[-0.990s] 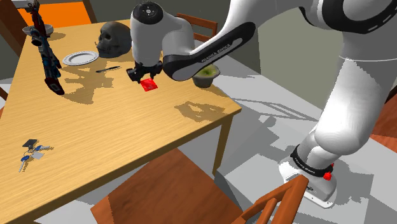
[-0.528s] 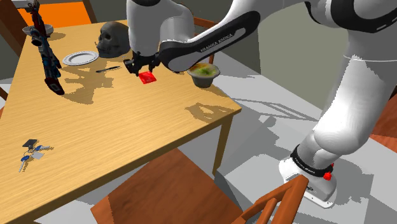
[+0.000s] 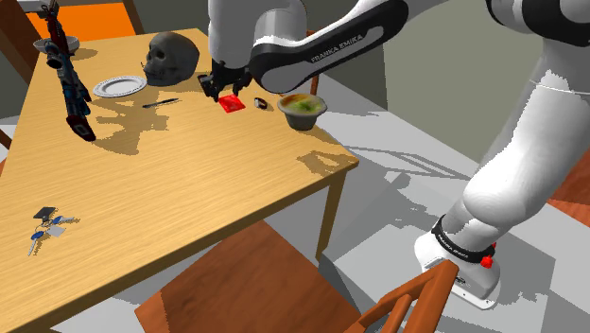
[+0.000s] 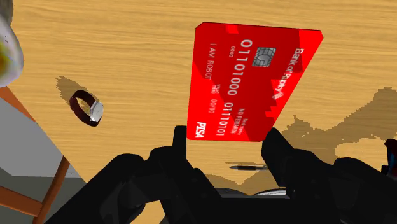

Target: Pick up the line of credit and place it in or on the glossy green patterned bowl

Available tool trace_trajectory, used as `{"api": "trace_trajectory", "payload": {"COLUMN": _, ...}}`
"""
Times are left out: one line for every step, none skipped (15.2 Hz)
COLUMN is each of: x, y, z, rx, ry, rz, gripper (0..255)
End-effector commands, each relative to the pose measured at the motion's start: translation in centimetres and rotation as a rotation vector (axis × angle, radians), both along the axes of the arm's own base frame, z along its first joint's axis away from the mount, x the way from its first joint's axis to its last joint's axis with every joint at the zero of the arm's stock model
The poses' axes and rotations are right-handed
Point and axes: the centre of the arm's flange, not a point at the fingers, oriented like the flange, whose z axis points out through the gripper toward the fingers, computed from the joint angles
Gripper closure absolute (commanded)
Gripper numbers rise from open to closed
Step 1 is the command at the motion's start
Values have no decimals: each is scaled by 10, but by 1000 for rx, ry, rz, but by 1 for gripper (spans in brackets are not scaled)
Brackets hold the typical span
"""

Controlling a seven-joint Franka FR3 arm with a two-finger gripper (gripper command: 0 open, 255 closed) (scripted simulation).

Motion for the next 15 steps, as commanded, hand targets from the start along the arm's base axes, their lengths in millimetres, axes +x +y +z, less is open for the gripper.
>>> {"api": "trace_trajectory", "payload": {"x": -3, "y": -26, "z": 2, "rx": 1, "ry": 0, "rz": 1, "gripper": 255}}
{"api": "trace_trajectory", "payload": {"x": -5, "y": -39, "z": 3, "rx": 1, "ry": 0, "rz": 1, "gripper": 255}}
{"api": "trace_trajectory", "payload": {"x": -7, "y": -52, "z": 3, "rx": 1, "ry": 0, "rz": 1, "gripper": 255}}
{"api": "trace_trajectory", "payload": {"x": -9, "y": -65, "z": 4, "rx": 1, "ry": 0, "rz": 1, "gripper": 255}}
{"api": "trace_trajectory", "payload": {"x": -11, "y": -78, "z": 4, "rx": 1, "ry": 0, "rz": 1, "gripper": 255}}
{"api": "trace_trajectory", "payload": {"x": -13, "y": -91, "z": 5, "rx": 1, "ry": 0, "rz": 1, "gripper": 255}}
{"api": "trace_trajectory", "payload": {"x": -15, "y": -104, "z": 5, "rx": 1, "ry": 0, "rz": 1, "gripper": 255}}
{"api": "trace_trajectory", "payload": {"x": -17, "y": -117, "z": 6, "rx": 1, "ry": 0, "rz": 1, "gripper": 255}}
{"api": "trace_trajectory", "payload": {"x": -19, "y": -130, "z": 6, "rx": 1, "ry": 0, "rz": 1, "gripper": 255}}
{"api": "trace_trajectory", "payload": {"x": -21, "y": -143, "z": 7, "rx": 1, "ry": 0, "rz": 1, "gripper": 255}}
{"api": "trace_trajectory", "payload": {"x": -23, "y": -156, "z": 7, "rx": 1, "ry": 0, "rz": 1, "gripper": 255}}
{"api": "trace_trajectory", "payload": {"x": -25, "y": -169, "z": 7, "rx": 1, "ry": 0, "rz": 1, "gripper": 255}}
{"api": "trace_trajectory", "payload": {"x": -27, "y": -182, "z": 8, "rx": 1, "ry": 0, "rz": 1, "gripper": 255}}
{"api": "trace_trajectory", "payload": {"x": -29, "y": -195, "z": 8, "rx": 1, "ry": 0, "rz": 1, "gripper": 255}}
{"api": "trace_trajectory", "payload": {"x": -31, "y": -208, "z": 9, "rx": 1, "ry": 0, "rz": 1, "gripper": 255}}
